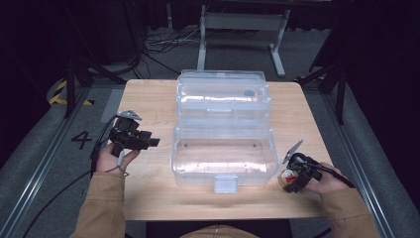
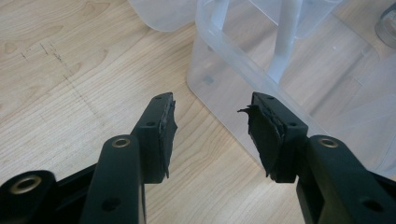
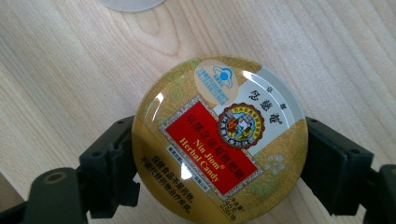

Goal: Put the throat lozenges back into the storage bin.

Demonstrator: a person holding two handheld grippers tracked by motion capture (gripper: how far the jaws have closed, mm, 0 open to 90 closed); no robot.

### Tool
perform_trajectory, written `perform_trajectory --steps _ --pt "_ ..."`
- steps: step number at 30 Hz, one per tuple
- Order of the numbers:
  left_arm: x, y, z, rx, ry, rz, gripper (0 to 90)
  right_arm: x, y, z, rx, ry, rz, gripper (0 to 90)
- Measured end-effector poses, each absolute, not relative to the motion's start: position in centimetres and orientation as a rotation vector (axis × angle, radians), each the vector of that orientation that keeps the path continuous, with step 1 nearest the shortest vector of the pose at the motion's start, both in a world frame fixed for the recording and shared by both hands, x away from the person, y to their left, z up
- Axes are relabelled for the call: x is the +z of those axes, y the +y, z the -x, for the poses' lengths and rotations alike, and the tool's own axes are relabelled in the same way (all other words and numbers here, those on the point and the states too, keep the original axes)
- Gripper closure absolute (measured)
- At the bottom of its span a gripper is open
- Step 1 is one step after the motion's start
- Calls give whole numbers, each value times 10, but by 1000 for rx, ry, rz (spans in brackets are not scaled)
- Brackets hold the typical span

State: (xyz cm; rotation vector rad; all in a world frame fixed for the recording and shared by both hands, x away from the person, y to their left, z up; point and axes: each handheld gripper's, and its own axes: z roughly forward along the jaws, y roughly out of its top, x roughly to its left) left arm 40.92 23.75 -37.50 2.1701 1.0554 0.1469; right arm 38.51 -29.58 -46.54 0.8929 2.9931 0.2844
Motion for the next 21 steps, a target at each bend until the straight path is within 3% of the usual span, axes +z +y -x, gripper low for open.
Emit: perform_trajectory --steps 21 --pt "-379 246 -403 151 1098 -2162 513 -430 -307 -395 554 2834 -984 202"
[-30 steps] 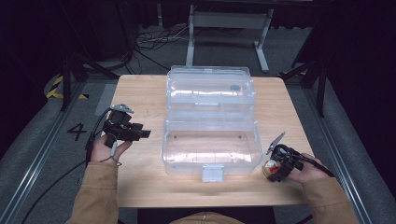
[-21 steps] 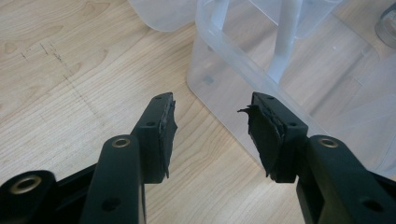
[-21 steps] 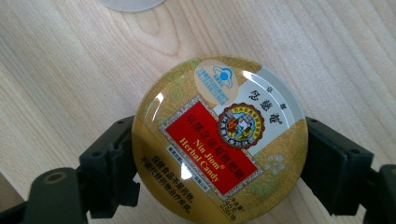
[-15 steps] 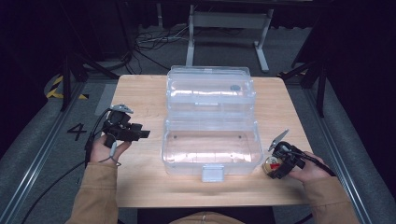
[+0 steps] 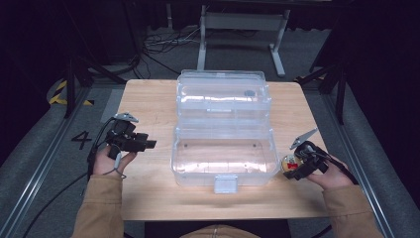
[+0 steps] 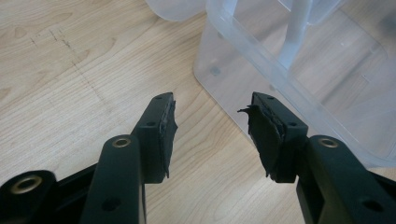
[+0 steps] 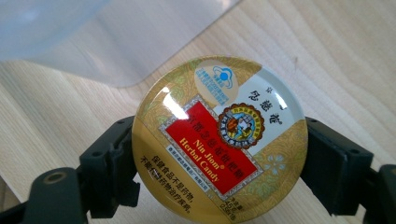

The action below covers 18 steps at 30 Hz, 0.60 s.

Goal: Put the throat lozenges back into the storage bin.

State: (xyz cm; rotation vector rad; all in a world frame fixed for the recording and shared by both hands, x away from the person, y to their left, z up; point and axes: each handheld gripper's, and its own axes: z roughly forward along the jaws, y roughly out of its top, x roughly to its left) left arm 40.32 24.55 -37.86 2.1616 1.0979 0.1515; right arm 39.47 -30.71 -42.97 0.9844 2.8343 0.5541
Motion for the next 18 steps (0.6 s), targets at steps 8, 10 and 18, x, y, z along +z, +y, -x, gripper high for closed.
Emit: perform_trajectory --steps 8,10,18 --pt "-379 247 -403 150 1104 -2160 513 -416 -305 -396 578 2825 -973 202" --pt "-379 246 -403 152 1104 -2160 513 -409 -304 -396 585 2814 -958 202" --pt "-380 245 -403 152 1105 -2168 513 -392 -303 -396 587 2813 -934 202"
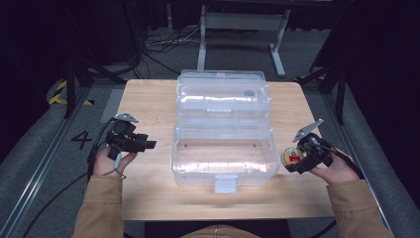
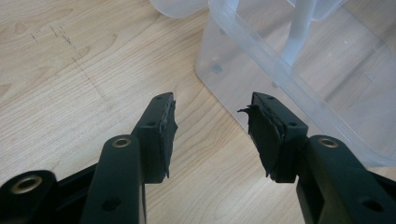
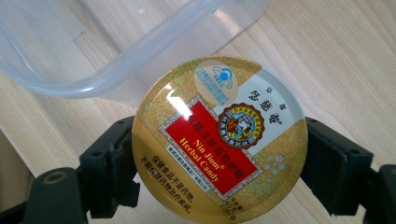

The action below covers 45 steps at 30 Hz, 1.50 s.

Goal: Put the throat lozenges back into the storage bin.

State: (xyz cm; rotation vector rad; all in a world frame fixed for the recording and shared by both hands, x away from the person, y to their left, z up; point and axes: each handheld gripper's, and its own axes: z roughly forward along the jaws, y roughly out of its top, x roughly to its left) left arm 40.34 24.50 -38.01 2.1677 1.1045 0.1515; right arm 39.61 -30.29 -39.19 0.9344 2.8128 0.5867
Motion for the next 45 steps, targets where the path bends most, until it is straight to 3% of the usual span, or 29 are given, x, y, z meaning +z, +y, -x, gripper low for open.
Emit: perform_trajectory --steps 26,45 --pt "-381 245 -403 147 1107 -2172 513 -335 -264 -392 616 2858 -723 202" --pt "-381 247 -403 152 1103 -2175 513 -339 -226 -399 600 2921 -640 202"
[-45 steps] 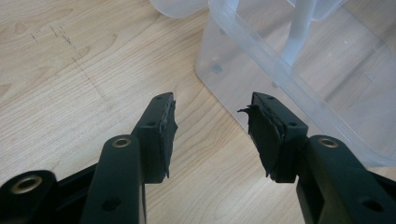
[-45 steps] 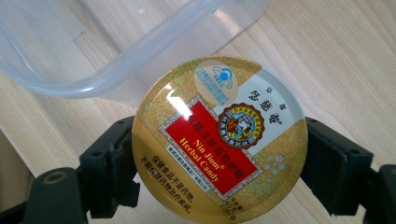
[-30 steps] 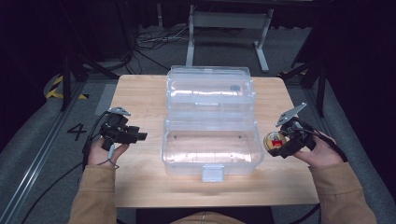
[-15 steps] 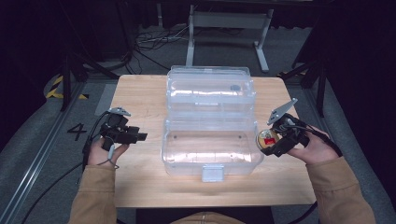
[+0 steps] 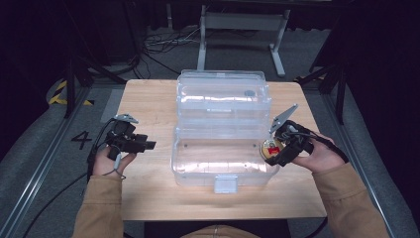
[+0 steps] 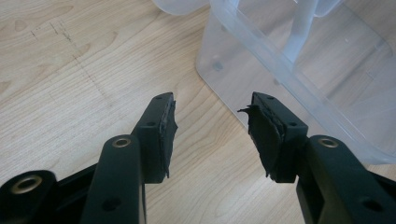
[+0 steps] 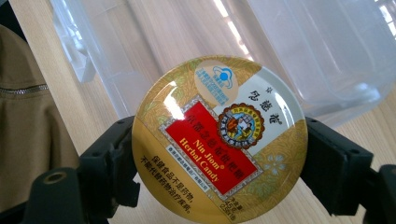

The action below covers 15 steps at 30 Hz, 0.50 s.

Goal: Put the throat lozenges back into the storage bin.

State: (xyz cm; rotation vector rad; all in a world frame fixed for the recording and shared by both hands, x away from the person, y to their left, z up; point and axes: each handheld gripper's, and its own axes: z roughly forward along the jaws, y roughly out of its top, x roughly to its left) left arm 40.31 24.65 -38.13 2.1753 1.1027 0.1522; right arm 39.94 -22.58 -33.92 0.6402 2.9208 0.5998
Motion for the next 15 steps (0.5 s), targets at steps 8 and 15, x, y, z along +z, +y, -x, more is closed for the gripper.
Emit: perform_trajectory --steps 8,15 --pt "-382 247 -403 144 1114 -2166 513 -350 -215 -402 593 2937 -662 202" --pt "-382 247 -403 143 1113 -2167 513 -358 -209 -404 572 2934 -695 202"
